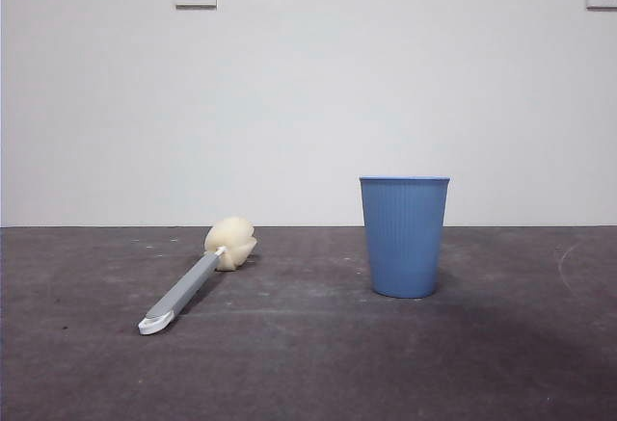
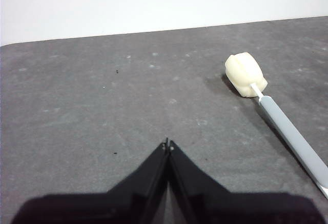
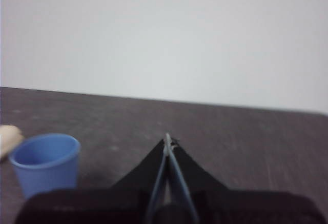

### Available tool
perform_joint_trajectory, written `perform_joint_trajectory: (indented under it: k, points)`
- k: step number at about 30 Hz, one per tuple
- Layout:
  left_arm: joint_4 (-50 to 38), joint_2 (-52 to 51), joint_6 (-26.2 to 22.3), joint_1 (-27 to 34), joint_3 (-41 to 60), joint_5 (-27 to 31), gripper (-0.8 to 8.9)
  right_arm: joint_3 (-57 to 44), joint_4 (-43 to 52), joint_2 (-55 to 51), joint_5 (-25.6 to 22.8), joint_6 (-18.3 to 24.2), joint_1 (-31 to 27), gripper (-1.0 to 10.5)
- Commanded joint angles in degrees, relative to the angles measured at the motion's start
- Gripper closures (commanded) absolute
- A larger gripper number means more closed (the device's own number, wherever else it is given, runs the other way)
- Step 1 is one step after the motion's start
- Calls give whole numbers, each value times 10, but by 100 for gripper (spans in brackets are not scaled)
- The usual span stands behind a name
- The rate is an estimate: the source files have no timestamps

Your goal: Pick up the cup brush,pick up the cup,insert the brush into the cup,clean the cup,put the cup brush back,put the cup back to the fixed position on the table

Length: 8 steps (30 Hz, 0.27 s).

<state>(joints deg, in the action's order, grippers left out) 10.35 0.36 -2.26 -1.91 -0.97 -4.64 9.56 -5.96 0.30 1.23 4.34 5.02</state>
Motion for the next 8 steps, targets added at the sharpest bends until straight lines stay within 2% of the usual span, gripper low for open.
perform_joint_trajectory:
  k: [1, 8]
  points:
    - [-3, -2, 6, 1, 8, 1, 817, -24, 9, -2, -15, -24, -7, 946]
    - [-4, -2, 6, 1, 8, 1, 817, -59, 10, -2, -16, -31, -17, 946]
